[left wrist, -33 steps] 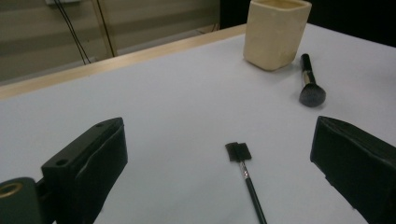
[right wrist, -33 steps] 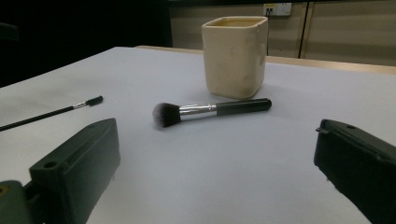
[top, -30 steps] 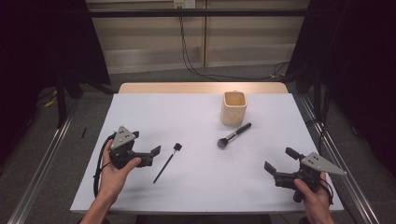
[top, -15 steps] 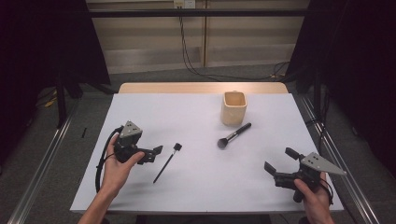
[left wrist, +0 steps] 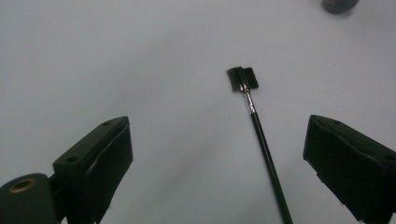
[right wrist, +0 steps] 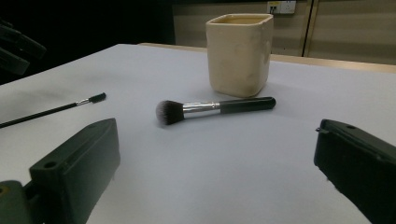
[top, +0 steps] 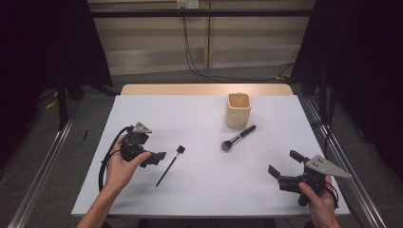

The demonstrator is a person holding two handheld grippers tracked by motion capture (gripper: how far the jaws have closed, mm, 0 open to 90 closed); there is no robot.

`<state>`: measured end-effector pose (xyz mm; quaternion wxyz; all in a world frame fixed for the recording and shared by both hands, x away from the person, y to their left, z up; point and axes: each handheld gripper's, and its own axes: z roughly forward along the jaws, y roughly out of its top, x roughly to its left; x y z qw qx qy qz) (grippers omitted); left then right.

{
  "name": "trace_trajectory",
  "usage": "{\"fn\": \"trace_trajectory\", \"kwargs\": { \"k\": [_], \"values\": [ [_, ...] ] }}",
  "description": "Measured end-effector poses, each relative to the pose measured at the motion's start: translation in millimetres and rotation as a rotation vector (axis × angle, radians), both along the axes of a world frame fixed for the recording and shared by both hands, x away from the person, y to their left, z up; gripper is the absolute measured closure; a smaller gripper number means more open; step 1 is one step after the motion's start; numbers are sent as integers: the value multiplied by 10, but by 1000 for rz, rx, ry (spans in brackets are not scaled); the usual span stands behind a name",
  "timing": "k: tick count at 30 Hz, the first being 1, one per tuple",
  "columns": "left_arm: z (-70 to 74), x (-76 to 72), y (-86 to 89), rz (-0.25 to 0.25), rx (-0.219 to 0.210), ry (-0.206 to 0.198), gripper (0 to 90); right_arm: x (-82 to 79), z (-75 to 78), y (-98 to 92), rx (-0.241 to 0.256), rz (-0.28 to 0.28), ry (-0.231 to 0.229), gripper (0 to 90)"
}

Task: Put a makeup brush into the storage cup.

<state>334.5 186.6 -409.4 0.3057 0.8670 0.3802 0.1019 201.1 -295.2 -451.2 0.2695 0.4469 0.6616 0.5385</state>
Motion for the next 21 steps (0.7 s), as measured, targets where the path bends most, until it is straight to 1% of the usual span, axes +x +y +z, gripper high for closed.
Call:
{"fn": "trace_trajectory", "kwargs": {
  "k": [3, 6, 10, 14, 15, 16, 17, 20, 21],
  "values": [
    [-7, 4, -7, -5, 21, 44, 85, 1, -1, 0, -7, 4, -1, 3],
    [-22, 2, -32, -14, 54, 71, 92, 2, -1, 1, -7, 4, -1, 3],
    [-50, -13, -85, -33, 108, 69, 92, 3, -2, 3, -8, 4, -1, 3],
    [-73, -13, -120, -26, 137, 93, 93, 3, -2, 3, -8, 1, 0, 3],
    [-79, -13, -134, -20, 148, 113, 97, 3, -2, 2, -8, 0, 0, 3],
    [-82, -4, -138, -27, 153, 131, 133, 4, -3, 3, -9, 1, 0, 3],
    [-95, 8, -148, -25, 152, 161, 133, 4, -3, 3, -9, 1, 0, 3],
    [-134, 33, -190, -21, 177, 202, 135, 6, -2, 10, -11, 4, 0, 3],
    [-144, 41, -201, -29, 187, 217, 135, 5, -2, 12, -10, 4, -1, 3]
  ]
}}
